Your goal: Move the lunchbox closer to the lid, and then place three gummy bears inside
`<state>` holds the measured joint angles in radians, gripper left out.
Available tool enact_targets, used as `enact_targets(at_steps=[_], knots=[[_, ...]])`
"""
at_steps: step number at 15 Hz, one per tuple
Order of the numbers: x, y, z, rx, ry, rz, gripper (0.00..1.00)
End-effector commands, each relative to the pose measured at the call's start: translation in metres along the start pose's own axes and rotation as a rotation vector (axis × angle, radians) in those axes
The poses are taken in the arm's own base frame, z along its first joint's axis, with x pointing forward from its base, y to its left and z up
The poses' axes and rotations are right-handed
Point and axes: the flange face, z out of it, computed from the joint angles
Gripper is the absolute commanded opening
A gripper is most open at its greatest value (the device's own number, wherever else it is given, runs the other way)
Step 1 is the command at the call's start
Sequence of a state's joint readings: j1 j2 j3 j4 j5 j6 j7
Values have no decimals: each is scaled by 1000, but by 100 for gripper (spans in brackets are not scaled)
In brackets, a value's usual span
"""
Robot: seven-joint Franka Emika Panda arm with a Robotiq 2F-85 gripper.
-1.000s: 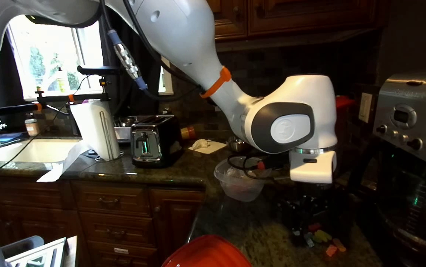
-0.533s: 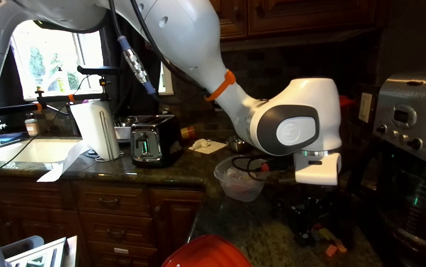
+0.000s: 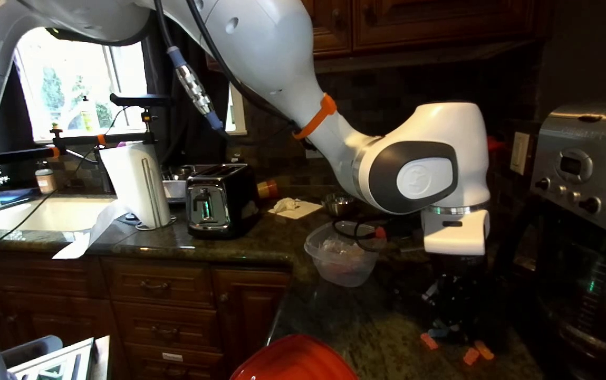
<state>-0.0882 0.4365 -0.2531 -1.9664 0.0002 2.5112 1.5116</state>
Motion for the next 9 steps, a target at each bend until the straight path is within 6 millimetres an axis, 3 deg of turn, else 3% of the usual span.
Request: enact_targets(at_steps=[1, 9], knots=[[-5, 11, -16, -2, 2, -14, 1], [-25, 60, -65, 23, 13, -128, 2]])
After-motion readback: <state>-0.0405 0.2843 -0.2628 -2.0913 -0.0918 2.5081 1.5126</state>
